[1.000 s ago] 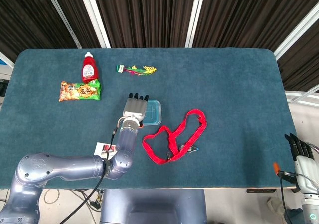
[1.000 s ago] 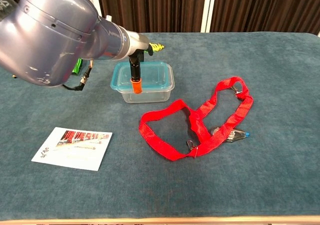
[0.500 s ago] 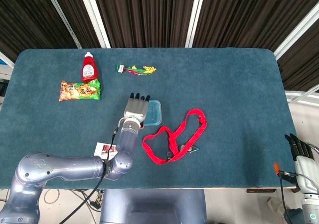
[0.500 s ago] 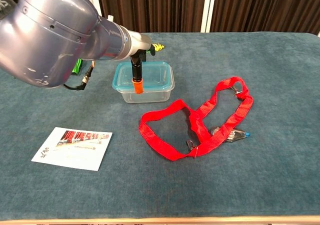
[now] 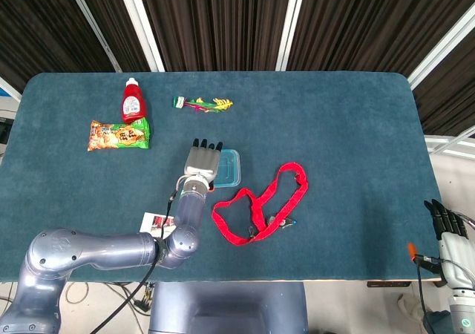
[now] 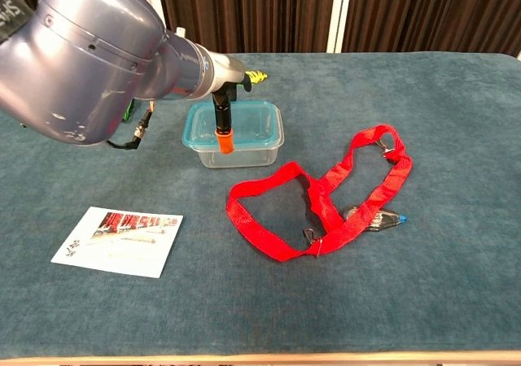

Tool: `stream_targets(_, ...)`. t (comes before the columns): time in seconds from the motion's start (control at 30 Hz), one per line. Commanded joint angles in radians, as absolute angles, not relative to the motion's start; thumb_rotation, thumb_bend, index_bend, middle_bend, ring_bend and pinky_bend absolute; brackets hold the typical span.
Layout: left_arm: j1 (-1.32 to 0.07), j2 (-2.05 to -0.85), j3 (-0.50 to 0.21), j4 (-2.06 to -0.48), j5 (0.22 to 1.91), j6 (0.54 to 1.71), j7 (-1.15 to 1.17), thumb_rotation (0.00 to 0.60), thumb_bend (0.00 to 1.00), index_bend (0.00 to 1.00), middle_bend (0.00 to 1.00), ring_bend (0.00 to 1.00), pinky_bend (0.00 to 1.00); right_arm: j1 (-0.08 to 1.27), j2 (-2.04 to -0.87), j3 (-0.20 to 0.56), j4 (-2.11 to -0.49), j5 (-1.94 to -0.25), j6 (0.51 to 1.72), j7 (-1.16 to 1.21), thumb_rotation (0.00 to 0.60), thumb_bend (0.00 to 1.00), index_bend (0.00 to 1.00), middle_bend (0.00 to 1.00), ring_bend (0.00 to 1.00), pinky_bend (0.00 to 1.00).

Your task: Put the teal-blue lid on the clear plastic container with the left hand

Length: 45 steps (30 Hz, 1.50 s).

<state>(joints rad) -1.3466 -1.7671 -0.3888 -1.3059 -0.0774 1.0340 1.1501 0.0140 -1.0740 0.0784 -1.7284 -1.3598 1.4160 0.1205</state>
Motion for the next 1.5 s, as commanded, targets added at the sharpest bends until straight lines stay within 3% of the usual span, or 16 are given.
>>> stream_targets(0.03, -1.347, -1.767, -0.389, -1.305, -0.077, 1.034, 1.151, 0.6, 0.12, 0.02, 0.13, 0.0, 0.0, 0.014, -1.074, 0.078, -1.728, -1.36, 1.416, 0.121, 0.6, 0.39, 0.06, 0.04, 0.02, 0.0)
stream_targets(1.5, -1.341, -1.751, -0.381, -1.336, -0.059, 1.053, 1.161, 0.6, 0.12, 0.01, 0.09, 0.0, 0.0, 0.015, -1.074, 0.077, -1.729, -1.359, 1.412, 0.117, 0.6, 0.39, 0.06, 0.04, 0.02, 0.0)
